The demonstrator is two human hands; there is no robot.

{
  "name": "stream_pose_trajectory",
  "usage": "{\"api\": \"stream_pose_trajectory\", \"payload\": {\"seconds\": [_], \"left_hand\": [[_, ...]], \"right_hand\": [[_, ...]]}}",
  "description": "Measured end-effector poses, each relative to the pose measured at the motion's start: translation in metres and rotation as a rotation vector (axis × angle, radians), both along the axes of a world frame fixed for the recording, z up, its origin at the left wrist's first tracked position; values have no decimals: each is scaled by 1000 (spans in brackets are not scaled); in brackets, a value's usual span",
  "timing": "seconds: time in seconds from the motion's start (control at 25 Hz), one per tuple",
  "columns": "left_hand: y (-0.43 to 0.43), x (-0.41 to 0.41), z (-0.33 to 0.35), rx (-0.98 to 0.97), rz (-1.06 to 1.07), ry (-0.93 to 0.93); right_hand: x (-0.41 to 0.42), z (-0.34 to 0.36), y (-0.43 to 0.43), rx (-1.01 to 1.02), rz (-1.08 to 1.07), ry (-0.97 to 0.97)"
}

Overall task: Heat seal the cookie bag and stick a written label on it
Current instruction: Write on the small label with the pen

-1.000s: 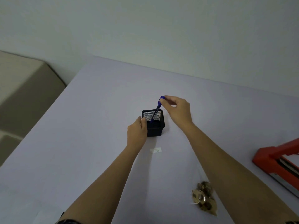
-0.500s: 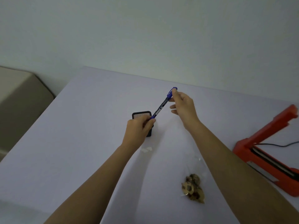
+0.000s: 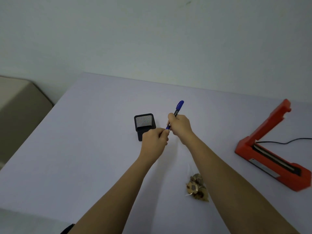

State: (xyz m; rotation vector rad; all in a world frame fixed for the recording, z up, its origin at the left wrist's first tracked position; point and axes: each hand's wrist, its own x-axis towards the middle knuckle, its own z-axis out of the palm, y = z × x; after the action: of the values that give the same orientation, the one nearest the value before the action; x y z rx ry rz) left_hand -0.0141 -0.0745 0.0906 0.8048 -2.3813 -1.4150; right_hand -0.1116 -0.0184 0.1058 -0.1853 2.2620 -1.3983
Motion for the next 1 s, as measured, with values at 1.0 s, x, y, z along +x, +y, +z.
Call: {"api": "stream_pose_trajectory", "payload": {"seconds": [1.0], "left_hand": [[-73,82,-111,-336,-42,-540]], "right_hand": [[41,-95,26,-257,-128,-113]]}}
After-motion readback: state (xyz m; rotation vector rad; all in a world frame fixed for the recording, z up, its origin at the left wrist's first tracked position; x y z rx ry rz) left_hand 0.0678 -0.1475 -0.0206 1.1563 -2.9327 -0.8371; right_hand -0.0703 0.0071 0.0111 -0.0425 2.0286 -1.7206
